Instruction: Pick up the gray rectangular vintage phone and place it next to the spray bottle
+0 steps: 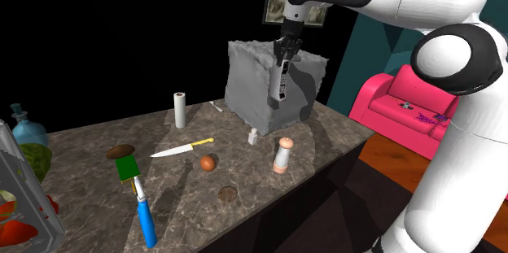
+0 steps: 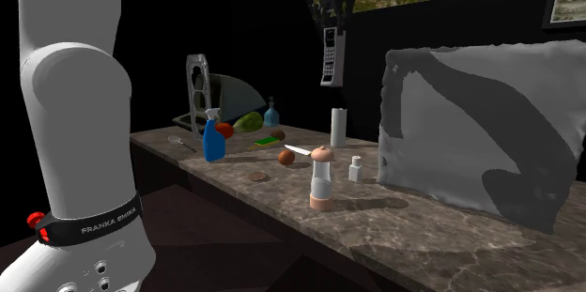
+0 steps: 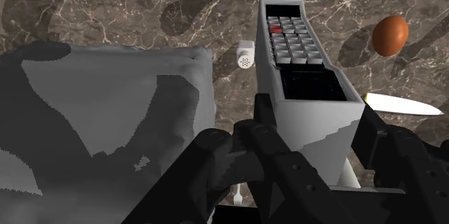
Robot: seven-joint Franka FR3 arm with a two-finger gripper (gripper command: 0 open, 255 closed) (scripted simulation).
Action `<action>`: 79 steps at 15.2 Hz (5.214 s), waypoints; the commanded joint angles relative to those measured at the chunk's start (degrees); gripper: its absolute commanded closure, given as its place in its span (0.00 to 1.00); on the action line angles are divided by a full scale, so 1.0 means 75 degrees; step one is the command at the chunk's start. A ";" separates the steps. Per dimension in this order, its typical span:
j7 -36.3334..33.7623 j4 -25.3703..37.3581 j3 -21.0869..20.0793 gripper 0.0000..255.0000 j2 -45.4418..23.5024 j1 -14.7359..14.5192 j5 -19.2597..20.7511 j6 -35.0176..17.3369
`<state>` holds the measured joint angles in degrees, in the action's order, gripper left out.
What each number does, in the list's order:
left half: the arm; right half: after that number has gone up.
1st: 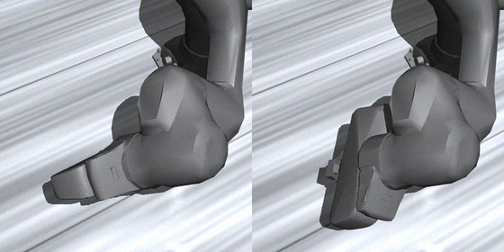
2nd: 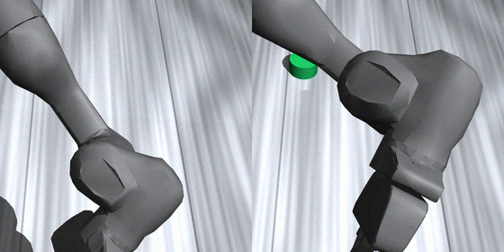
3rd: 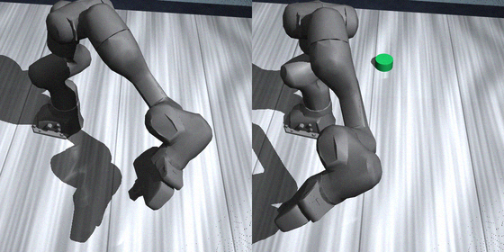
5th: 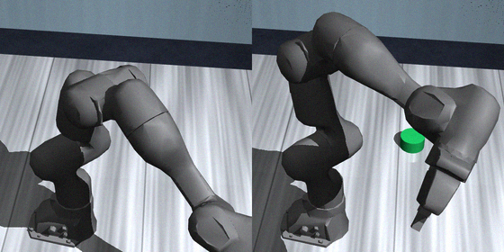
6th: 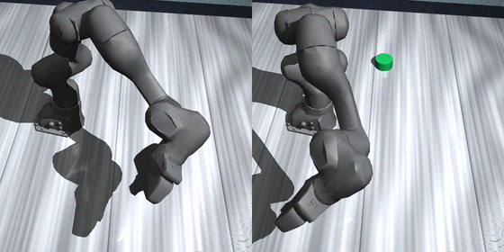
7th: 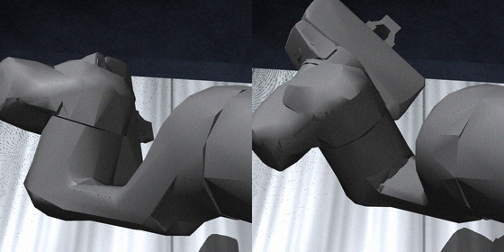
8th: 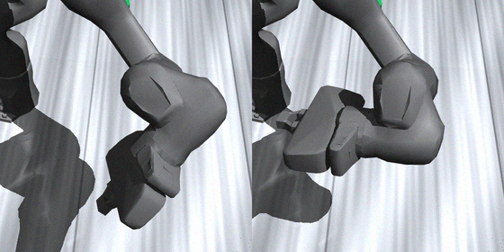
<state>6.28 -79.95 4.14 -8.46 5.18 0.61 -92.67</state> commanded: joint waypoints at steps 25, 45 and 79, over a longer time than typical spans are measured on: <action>-0.4611 -0.1884 -0.2329 1.00 0.1597 -0.2273 0.0272 -0.0112; -0.6838 -0.1775 -0.3433 1.00 0.0744 -0.3331 0.0615 -0.0670; -0.7252 -0.4676 -0.3387 1.00 0.0214 -0.3334 0.0966 -0.4043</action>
<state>-48.01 -114.48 -21.30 -6.66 -19.84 7.70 -122.20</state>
